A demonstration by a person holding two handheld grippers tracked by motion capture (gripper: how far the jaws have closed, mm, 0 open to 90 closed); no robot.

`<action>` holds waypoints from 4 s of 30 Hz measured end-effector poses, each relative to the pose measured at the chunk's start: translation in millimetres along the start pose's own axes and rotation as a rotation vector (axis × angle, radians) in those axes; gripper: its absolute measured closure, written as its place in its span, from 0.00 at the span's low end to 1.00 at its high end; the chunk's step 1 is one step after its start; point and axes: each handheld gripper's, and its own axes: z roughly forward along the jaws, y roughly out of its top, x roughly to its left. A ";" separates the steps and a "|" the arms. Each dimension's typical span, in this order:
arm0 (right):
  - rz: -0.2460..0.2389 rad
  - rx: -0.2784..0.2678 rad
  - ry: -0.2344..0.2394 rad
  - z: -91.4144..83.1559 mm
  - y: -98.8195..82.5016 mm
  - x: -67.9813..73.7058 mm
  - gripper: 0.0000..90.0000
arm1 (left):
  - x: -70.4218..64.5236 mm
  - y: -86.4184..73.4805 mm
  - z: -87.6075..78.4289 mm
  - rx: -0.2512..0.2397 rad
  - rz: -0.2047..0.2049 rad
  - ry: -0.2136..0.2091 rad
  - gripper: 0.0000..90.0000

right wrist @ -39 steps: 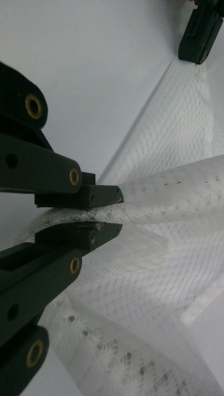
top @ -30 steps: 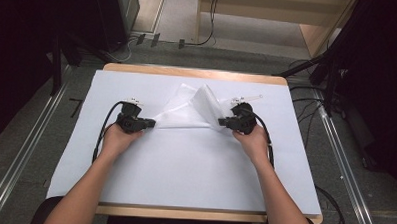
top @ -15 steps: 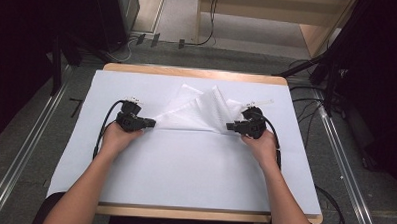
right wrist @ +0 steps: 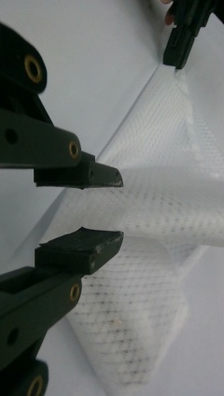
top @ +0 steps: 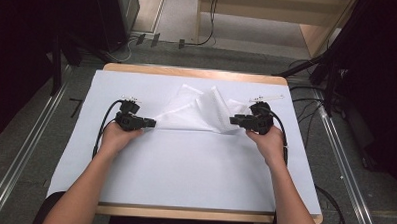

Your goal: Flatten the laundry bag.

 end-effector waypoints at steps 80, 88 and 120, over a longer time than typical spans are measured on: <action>-0.144 0.136 0.072 40.2 -25.6 40.5 0.84 | -7.8 12.2 10.9 -0.007 0.057 0.046 0.71; -0.171 0.106 0.045 48.6 -22.4 47.1 0.69 | -11.6 11.7 14.3 0.001 0.076 0.071 0.94; -0.221 0.113 -0.043 73.1 -16.0 54.6 1.00 | -8.8 13.0 5.0 0.014 0.018 -0.008 1.00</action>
